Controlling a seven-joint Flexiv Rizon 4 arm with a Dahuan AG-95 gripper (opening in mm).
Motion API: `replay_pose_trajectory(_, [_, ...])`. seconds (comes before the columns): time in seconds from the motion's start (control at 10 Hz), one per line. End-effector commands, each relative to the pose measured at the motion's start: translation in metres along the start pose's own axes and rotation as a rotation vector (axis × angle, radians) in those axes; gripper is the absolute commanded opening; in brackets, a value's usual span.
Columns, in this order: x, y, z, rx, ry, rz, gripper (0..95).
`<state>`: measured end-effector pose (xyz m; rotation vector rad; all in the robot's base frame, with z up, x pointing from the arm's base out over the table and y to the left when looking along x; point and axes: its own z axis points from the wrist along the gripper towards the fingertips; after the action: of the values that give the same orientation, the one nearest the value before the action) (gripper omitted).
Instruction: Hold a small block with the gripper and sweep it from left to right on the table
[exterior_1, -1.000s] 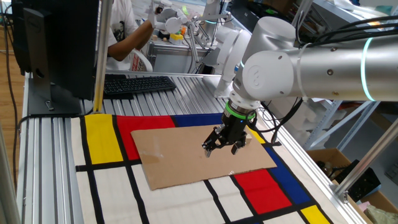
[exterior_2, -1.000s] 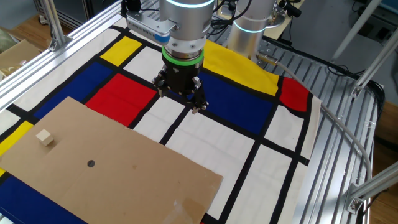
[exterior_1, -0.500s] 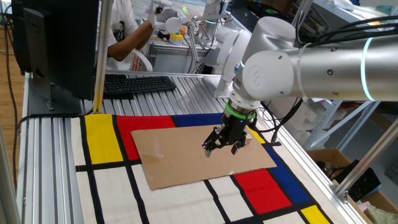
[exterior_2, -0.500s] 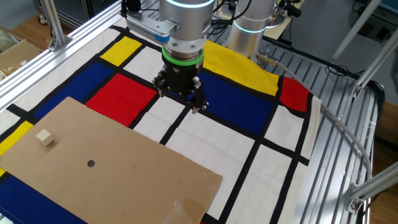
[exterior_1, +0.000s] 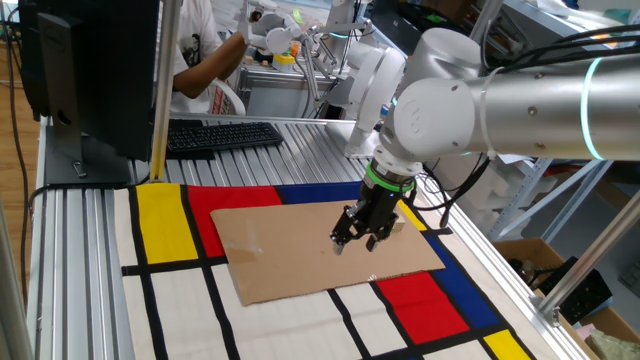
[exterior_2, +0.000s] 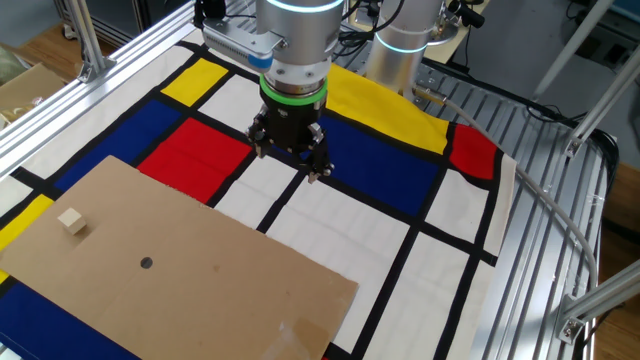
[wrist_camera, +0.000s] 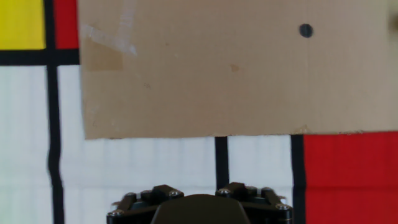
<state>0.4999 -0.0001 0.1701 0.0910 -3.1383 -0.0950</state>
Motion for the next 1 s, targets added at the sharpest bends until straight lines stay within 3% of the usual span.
replay_pose_trajectory(0.1, [-0.0008,-0.0001,-0.0001,-0.017,0.003,-0.031,0.0])
replay_pose_trajectory(0.5, [-0.0011,-0.0002,0.0000,0.031,0.005,-0.038,0.0])
replay_pose_trajectory(1.0, [-0.0015,-0.0004,0.0001,0.031,0.007,-0.035,0.0])
